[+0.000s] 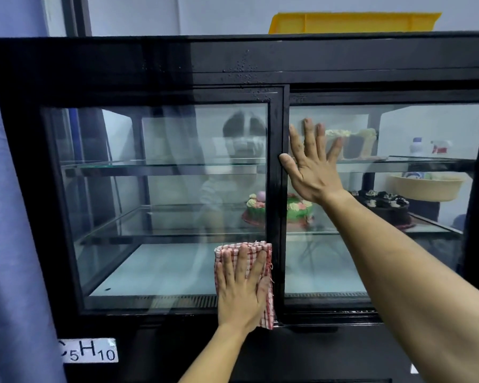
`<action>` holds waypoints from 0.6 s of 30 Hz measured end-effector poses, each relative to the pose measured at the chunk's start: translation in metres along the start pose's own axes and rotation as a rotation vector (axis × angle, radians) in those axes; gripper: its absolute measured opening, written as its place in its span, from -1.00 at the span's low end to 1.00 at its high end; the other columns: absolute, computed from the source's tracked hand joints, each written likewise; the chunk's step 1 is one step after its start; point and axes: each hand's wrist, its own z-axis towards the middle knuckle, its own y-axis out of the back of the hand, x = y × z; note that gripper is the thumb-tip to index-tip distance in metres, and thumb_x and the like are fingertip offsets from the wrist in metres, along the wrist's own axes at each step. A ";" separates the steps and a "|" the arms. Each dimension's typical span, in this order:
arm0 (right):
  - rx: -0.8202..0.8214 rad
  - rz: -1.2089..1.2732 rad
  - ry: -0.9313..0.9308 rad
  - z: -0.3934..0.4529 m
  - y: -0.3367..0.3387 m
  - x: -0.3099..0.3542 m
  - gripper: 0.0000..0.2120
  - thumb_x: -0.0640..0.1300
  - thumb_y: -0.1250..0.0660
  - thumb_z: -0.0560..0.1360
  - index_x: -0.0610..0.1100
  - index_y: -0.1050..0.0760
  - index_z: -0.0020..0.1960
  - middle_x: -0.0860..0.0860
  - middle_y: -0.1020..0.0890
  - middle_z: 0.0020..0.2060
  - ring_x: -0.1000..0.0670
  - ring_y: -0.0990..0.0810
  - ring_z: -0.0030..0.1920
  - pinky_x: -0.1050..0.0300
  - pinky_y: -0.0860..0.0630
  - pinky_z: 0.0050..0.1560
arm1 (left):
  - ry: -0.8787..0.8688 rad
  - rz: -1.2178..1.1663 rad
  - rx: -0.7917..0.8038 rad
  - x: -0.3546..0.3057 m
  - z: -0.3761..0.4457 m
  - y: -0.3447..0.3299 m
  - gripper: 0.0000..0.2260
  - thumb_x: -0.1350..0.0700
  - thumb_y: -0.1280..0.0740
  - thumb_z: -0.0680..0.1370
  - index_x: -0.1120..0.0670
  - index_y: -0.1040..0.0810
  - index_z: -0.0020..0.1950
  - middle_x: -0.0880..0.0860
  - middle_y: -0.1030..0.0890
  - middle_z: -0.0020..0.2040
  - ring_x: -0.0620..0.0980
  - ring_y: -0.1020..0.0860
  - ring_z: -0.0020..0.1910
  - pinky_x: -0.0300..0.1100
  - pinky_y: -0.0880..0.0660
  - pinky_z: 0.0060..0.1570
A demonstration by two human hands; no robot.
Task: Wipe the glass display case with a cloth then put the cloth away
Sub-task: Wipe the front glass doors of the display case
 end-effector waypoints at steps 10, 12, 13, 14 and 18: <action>-0.004 -0.019 0.003 0.000 -0.005 -0.002 -0.42 0.22 0.35 0.64 0.15 0.41 0.61 0.03 0.43 0.61 -0.03 0.52 0.56 -0.41 0.44 0.52 | -0.101 0.016 0.079 0.015 -0.045 -0.014 -0.37 -0.22 -0.08 0.68 -0.13 0.04 0.71 0.10 0.11 0.72 0.25 0.14 0.68 0.17 0.21 0.63; -0.001 -0.036 0.004 0.000 -0.005 -0.003 -0.41 0.23 0.35 0.63 0.15 0.43 0.61 0.01 0.40 0.63 -0.04 0.52 0.56 -0.41 0.44 0.52 | -0.156 -0.006 0.063 0.012 -0.015 0.002 -0.37 -0.22 -0.12 0.67 -0.14 0.00 0.71 0.07 0.10 0.72 0.23 0.14 0.69 0.18 0.20 0.63; -0.007 -0.046 0.006 0.000 -0.005 -0.004 -0.41 0.24 0.36 0.63 0.15 0.43 0.61 0.00 0.39 0.64 -0.04 0.52 0.56 -0.41 0.44 0.52 | -0.194 -0.031 0.040 0.010 0.013 0.013 -0.39 -0.21 -0.11 0.69 -0.14 -0.03 0.71 0.07 0.09 0.72 0.21 0.13 0.69 0.20 0.18 0.63; -0.012 -0.052 0.009 -0.001 -0.006 -0.005 -0.41 0.25 0.35 0.63 0.16 0.43 0.61 -0.01 0.37 0.65 -0.04 0.51 0.56 -0.41 0.43 0.52 | -0.228 -0.057 0.006 0.008 0.047 0.026 -0.41 -0.20 -0.10 0.70 -0.13 -0.05 0.71 0.07 0.09 0.72 0.19 0.12 0.69 0.22 0.15 0.63; -0.037 -0.057 0.021 0.000 -0.009 -0.006 -0.42 0.24 0.33 0.65 0.15 0.39 0.62 -0.05 0.30 0.67 -0.04 0.47 0.58 -0.43 0.39 0.53 | -0.140 -0.045 -0.126 0.014 0.164 0.071 -0.41 -0.18 -0.07 0.71 -0.09 0.02 0.70 0.05 0.12 0.69 0.20 0.15 0.67 0.22 0.18 0.62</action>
